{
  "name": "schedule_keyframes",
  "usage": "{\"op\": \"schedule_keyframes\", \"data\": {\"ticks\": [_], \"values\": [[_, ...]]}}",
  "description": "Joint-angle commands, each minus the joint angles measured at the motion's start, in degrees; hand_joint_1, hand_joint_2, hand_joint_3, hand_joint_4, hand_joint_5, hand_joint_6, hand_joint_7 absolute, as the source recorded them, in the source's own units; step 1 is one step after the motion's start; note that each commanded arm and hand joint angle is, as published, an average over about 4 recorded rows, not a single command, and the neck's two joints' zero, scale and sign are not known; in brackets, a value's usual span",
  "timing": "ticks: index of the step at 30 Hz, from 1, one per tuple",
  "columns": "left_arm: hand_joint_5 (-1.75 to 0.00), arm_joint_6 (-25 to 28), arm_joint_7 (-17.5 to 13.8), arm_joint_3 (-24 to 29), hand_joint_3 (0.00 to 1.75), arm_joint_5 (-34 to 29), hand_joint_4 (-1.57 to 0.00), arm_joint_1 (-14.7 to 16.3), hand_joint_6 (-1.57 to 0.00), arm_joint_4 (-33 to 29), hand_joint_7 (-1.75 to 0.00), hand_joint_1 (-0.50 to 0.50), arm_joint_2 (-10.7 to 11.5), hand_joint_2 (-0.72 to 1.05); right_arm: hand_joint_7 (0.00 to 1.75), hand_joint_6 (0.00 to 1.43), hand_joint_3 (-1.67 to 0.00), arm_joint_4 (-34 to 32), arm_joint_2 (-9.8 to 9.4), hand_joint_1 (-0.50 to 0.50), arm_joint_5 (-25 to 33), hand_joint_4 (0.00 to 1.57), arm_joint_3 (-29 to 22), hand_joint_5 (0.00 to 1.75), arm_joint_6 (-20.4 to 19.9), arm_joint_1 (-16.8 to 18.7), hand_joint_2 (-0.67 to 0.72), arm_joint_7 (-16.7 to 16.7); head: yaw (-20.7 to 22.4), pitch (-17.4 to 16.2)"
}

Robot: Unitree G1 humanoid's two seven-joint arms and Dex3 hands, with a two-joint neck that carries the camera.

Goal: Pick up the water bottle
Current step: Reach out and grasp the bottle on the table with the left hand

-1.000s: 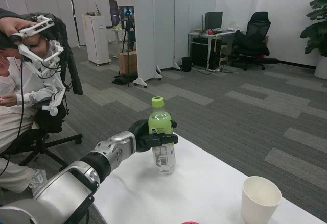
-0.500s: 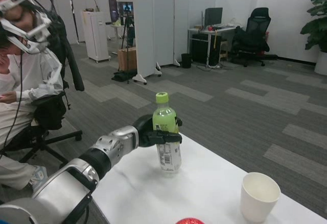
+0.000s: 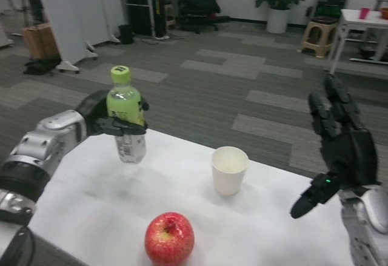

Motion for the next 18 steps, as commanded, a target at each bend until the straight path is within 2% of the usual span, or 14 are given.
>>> {"op": "schedule_keyframes", "data": {"ticks": [1,5,13,18], "values": [[-1.75,0.1,-1.3,-0.9,0.0,0.7,-1.57,-0.3,-1.39,-2.9,-1.47,-0.01,1.1,0.69,0.0,0.0,0.0,-0.3,-0.71,-0.46,0.4,0.0,0.5,0.0,0.2,0.1,0.66,0.0,-1.3,0.4],[-1.75,0.1,-2.5,-1.5,0.02,2.3,-1.57,0.2,-1.39,-5.9,-1.47,-0.01,0.5,0.69,0.0,0.0,0.0,-0.7,-1.06,-0.46,0.4,0.0,1.4,0.0,0.2,0.1,0.66,0.1,-2.0,1.3],[-1.75,0.1,-2.9,-1.0,0.07,2.5,-1.57,1.7,-1.39,-10.9,-1.47,-0.01,-1.2,0.69,0.0,0.0,0.0,-1.2,-1.46,-0.46,0.7,0.0,3.5,0.0,0.2,-0.1,0.66,0.1,-1.7,2.7],[-1.75,0.3,-2.9,0.2,0.0,2.0,-1.57,3.9,-1.39,-14.8,-1.47,0.0,-2.4,0.69,0.0,0.0,0.0,-1.4,-1.46,-0.46,0.8,0.0,4.2,0.0,0.2,-0.1,0.66,0.2,-0.7,2.7]]}}
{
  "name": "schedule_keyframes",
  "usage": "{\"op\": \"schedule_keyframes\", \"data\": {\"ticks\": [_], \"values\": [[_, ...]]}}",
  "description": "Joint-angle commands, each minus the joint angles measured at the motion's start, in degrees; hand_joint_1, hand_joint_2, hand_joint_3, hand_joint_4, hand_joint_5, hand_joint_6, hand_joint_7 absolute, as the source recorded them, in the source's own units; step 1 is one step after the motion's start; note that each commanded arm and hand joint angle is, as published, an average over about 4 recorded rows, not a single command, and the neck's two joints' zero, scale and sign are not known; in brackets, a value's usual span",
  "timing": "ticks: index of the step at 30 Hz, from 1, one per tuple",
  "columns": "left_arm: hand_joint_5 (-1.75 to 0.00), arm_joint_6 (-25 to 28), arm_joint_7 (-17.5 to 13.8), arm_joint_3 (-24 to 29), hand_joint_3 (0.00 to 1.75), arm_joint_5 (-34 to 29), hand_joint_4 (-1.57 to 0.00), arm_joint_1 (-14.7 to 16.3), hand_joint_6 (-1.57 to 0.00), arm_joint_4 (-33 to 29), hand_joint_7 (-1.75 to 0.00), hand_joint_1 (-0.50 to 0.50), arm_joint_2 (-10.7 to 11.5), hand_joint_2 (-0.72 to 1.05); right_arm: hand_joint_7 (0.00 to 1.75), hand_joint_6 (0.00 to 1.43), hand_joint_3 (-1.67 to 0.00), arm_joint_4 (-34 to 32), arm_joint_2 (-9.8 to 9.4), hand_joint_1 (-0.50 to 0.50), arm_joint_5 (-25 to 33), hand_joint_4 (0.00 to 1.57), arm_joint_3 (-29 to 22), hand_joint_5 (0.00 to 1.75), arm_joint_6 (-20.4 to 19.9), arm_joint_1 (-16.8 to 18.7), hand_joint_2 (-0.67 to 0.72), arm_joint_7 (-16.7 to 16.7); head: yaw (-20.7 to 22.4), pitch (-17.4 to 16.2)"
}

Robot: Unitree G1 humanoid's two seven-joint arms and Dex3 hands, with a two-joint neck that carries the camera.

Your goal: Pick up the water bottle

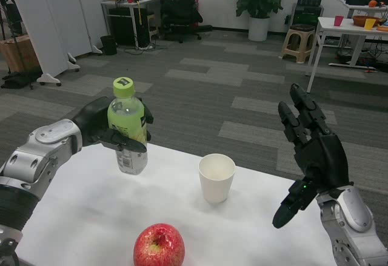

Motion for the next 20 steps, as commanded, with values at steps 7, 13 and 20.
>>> {"op": "schedule_keyframes", "data": {"ticks": [7,13,20], "values": [[-1.75,1.1,-0.2,2.9,0.0,-6.5,-1.57,3.6,-1.39,-3.5,-1.47,0.05,-1.8,0.65,0.0,0.0,0.0,-1.1,-0.61,-0.46,0.5,0.0,0.9,0.0,0.1,-0.1,0.66,0.1,0.9,0.2],[-1.75,1.1,-0.3,2.9,0.07,-7.9,-1.57,4.4,-1.39,-3.4,-1.47,0.06,-1.9,0.69,0.0,0.0,0.0,-1.1,-0.61,-0.48,0.5,0.0,1.1,0.0,0.1,-0.2,0.66,0.0,1.0,0.2],[-1.75,1.2,-0.2,2.7,0.06,-7.6,-1.57,4.4,-1.39,-3.8,-1.47,0.06,-1.9,0.6,0.0,0.0,0.0,-1.1,-0.61,-0.46,0.5,0.0,1.6,0.0,0.1,-0.5,0.66,0.0,1.0,0.3]]}}
